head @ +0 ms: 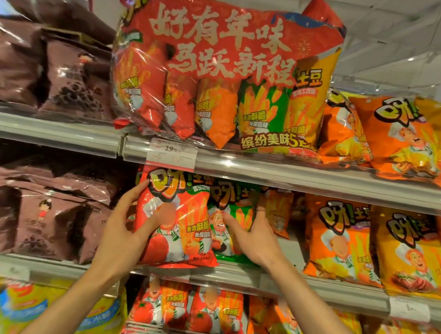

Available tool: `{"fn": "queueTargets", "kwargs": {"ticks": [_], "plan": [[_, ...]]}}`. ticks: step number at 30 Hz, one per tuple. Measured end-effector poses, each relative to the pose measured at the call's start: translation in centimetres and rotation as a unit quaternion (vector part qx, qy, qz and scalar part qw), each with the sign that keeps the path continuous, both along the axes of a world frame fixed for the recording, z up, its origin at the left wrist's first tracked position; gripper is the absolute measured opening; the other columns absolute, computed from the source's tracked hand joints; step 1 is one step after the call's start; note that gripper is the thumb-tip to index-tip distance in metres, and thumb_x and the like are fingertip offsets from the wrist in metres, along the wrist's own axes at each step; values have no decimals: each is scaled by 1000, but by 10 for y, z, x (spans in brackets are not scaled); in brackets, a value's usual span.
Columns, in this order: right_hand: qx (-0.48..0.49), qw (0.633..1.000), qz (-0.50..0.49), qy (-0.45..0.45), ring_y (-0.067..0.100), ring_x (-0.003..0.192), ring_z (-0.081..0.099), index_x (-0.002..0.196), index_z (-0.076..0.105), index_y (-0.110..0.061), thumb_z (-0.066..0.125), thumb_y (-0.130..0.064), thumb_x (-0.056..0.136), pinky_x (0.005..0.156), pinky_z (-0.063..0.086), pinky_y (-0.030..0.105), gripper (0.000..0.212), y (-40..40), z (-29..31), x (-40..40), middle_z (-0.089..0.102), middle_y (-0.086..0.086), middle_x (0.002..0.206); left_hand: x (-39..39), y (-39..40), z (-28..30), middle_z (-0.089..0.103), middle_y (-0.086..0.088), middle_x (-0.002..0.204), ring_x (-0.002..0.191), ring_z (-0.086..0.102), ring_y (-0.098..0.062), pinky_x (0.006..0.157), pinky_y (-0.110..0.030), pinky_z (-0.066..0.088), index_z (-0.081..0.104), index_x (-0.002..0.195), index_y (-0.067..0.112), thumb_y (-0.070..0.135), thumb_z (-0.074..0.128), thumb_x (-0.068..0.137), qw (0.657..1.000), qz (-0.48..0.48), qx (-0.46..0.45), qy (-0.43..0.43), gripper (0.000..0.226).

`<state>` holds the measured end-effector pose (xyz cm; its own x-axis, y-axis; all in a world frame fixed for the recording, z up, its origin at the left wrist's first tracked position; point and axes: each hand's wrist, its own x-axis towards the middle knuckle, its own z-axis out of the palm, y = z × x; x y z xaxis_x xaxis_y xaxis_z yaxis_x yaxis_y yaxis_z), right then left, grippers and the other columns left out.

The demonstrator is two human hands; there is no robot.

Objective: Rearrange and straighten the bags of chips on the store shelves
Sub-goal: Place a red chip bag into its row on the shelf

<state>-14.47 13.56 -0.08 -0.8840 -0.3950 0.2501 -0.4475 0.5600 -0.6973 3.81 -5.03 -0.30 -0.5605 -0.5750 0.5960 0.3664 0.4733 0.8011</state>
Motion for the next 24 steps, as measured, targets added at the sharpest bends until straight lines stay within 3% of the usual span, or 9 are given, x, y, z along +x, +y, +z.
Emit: {"fn": "queueTargets", "kwargs": {"ticks": [4, 7, 12, 16, 24], "plan": [[-43, 999, -7, -12, 27, 124, 53, 150, 22, -10, 67, -61, 81, 102, 46, 40, 97, -9, -4, -2, 49, 8, 141, 6, -3, -2, 60, 20, 131, 108, 58, 16, 79, -1, 44, 51, 140, 32, 35, 75, 78, 1000, -1, 6, -2, 66], [-56, 998, -12, 16, 26, 125, 53, 147, 29, -13, 66, -71, 71, 101, 48, 44, 102, 0, -1, 0, 50, 8, 142, 6, -1, -2, 60, 19, 132, 110, 58, 14, 81, -3, 46, 50, 140, 35, 37, 72, 79, 1000, 1, 1, -10, 65], [-35, 994, -55, 86, 30, 131, 45, 148, 31, -8, 70, -54, 83, 105, 42, 41, 89, 37, 12, -5, 45, 13, 143, -8, 1, -6, 51, 23, 142, 128, 50, 4, 103, -26, 42, 45, 142, 47, 51, 73, 84, 999, 15, -25, -42, 64], [-27, 985, -92, 142, 29, 134, 40, 148, 32, -8, 69, -50, 86, 105, 37, 38, 84, 72, 16, -15, 44, 14, 143, -33, 19, -5, 40, 39, 137, 127, 38, 20, 105, -20, 32, 42, 147, 41, 51, 67, 84, 998, 22, -35, -56, 68], [-30, 980, -121, 153, 27, 139, 36, 150, 31, -9, 65, -49, 89, 109, 33, 39, 80, 107, 0, -19, 39, 11, 150, -83, 41, -7, 35, 10, 149, 137, 29, -1, 109, -25, 22, 29, 155, 27, 41, 53, 100, 986, 47, -109, -119, 61]]}}
